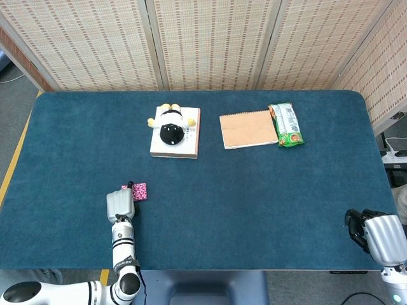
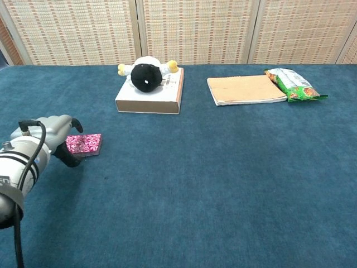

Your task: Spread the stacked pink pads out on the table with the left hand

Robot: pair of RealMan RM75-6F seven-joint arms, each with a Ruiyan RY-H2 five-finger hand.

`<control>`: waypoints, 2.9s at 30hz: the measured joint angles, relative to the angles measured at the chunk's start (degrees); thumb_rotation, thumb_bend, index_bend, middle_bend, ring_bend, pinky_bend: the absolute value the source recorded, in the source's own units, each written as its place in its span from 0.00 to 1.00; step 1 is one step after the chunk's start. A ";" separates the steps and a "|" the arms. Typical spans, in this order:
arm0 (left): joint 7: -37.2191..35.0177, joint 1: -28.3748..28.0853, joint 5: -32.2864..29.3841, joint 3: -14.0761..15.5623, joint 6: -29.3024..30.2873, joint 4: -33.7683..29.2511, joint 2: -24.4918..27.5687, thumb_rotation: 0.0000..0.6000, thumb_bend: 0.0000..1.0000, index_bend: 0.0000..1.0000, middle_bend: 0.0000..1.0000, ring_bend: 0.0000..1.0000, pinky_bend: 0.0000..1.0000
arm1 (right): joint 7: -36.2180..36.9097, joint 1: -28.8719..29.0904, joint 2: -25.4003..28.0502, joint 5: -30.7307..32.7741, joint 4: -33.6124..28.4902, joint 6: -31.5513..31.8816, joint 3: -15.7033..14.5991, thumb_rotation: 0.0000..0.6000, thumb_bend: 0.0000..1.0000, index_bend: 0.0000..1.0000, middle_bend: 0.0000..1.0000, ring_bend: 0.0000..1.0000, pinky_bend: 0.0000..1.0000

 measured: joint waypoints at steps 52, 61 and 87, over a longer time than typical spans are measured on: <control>-0.06 -1.93 -0.65 -2.19 -1.69 5.51 -1.68 1.00 0.37 0.36 1.00 1.00 1.00 | -0.51 0.29 0.39 -0.25 -0.30 -1.24 -0.63 1.00 0.35 1.00 0.86 0.77 0.87; -1.08 0.07 1.12 -0.33 -1.23 0.93 2.37 1.00 0.37 0.38 1.00 1.00 1.00 | -0.87 0.47 0.36 -0.06 -0.38 -1.86 -0.67 1.00 0.35 1.00 0.86 0.77 0.87; -16.69 7.92 6.89 7.21 -14.47 9.11 17.62 1.00 0.37 0.30 1.00 1.00 1.00 | -1.93 0.75 0.19 0.24 -0.72 -2.68 -0.78 1.00 0.35 1.00 0.86 0.77 0.87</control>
